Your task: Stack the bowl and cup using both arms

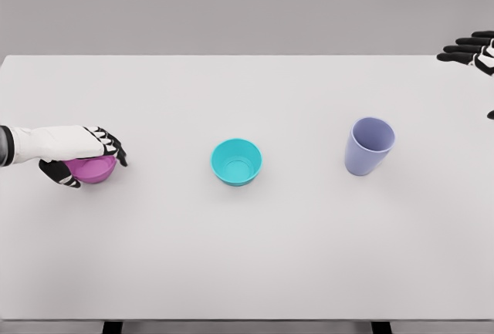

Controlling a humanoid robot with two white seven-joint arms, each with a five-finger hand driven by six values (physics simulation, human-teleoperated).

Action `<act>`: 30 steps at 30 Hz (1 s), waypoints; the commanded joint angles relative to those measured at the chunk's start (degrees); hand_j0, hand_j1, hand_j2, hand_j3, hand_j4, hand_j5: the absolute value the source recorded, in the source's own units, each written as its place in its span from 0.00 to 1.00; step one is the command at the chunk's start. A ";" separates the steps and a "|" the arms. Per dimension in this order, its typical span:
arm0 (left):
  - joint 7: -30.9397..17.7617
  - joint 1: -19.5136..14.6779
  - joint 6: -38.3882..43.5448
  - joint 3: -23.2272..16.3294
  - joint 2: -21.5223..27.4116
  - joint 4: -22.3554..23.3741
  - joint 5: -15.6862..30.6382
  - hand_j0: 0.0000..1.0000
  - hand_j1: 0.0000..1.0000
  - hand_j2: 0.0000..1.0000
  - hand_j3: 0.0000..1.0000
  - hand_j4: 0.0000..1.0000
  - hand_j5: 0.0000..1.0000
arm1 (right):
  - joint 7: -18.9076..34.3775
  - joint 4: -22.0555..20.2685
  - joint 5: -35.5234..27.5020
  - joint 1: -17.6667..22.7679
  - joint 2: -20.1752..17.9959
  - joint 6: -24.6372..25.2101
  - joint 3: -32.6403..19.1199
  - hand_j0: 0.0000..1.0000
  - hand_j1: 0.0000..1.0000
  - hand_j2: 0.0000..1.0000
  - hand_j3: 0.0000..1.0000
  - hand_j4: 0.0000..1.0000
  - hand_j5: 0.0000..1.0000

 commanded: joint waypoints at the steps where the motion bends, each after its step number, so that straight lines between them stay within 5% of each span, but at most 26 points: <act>1: 0.03 0.00 0.11 0.10 0.07 0.00 0.23 0.73 0.73 0.73 0.73 0.73 0.73 | -0.03 -0.01 -0.32 0.00 -0.10 0.18 -0.03 1.00 1.00 1.00 1.00 1.00 1.00; 30: 0.03 -1.58 -0.85 1.06 -0.11 -4.13 0.41 0.72 0.72 0.72 0.72 0.72 0.72 | -0.03 -0.01 -0.41 -0.35 -0.98 0.18 -1.26 1.00 1.00 1.00 1.00 1.00 1.00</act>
